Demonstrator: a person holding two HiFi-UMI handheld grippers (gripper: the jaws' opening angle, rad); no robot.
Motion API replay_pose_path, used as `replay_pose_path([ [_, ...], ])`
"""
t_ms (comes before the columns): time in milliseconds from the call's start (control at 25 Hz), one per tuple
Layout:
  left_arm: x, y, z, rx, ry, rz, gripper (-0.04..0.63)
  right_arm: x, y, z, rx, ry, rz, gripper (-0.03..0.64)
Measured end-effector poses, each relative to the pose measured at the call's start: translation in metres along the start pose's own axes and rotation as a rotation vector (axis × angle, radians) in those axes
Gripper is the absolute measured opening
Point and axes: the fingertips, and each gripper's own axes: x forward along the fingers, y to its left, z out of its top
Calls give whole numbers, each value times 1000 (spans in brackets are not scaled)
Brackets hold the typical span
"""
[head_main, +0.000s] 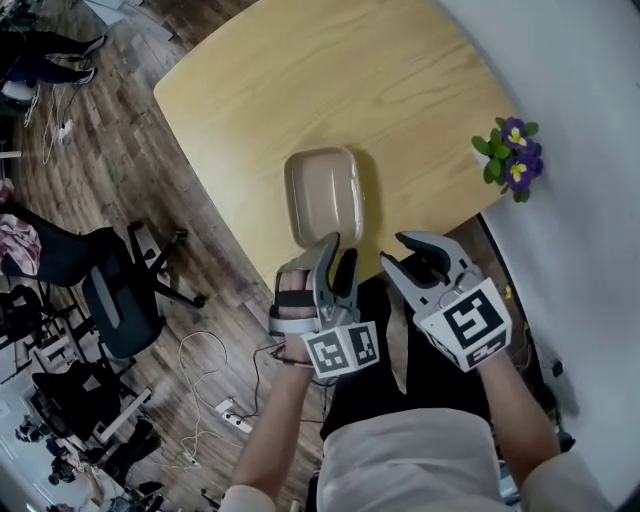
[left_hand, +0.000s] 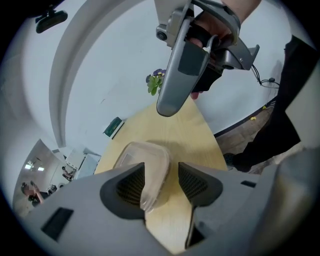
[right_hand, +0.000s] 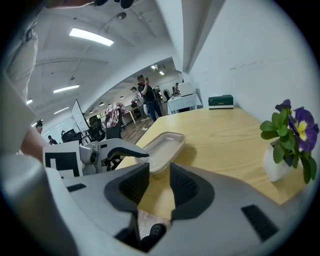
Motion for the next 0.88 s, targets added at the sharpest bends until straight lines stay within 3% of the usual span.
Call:
replay_pose_path([
  [240,1,-1,7,129,-10,58,199,-1,1,-2,13,-5,7,130],
  [560,1,0,3,102,0,45,110,-2,-1,1,22,-8,3,124],
  [880,0,-1,4,55,-14,14,103,-1,0,-1,25,-15,5,120],
])
